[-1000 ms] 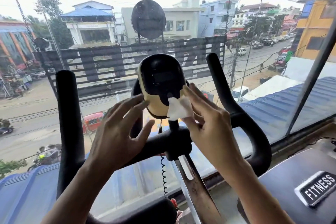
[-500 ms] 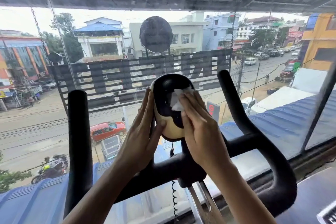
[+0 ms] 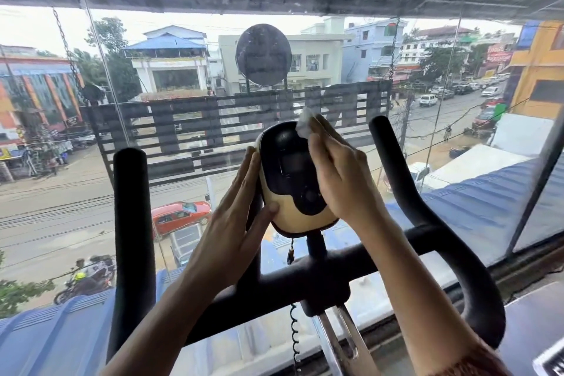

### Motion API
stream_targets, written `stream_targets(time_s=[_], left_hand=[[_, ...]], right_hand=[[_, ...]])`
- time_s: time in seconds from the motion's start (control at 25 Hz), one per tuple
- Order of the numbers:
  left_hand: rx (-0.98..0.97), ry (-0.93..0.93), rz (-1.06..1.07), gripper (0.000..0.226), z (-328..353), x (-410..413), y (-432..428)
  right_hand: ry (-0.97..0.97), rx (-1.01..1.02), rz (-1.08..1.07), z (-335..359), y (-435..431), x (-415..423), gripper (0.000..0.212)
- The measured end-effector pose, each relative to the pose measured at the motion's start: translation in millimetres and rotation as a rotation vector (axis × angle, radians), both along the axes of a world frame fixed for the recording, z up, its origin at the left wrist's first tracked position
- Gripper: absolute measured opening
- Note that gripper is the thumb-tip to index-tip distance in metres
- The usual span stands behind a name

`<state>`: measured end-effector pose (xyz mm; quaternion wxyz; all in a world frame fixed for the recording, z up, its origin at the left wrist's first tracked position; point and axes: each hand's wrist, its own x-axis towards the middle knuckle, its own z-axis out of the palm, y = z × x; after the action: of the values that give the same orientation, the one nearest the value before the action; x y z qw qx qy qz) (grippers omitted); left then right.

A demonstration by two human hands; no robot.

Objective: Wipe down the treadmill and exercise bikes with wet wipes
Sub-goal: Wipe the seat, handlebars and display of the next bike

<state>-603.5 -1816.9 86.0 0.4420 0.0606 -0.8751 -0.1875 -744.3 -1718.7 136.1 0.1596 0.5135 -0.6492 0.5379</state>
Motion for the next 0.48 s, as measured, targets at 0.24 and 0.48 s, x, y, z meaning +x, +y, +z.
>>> stream_targets(time_s=[0.24,0.48], left_hand=[[0.157,0.06,0.117,0.062,-9.9,17.6,-13.8],[0.037,-0.005,0.05,0.077,-10.6,12.2,-6.9]], right_hand=[[0.529,0.182,-0.06,-28.4,-12.7,39.9,0.044],[0.242,0.097,0.001,-92.8,42.1,42.3,0.048]])
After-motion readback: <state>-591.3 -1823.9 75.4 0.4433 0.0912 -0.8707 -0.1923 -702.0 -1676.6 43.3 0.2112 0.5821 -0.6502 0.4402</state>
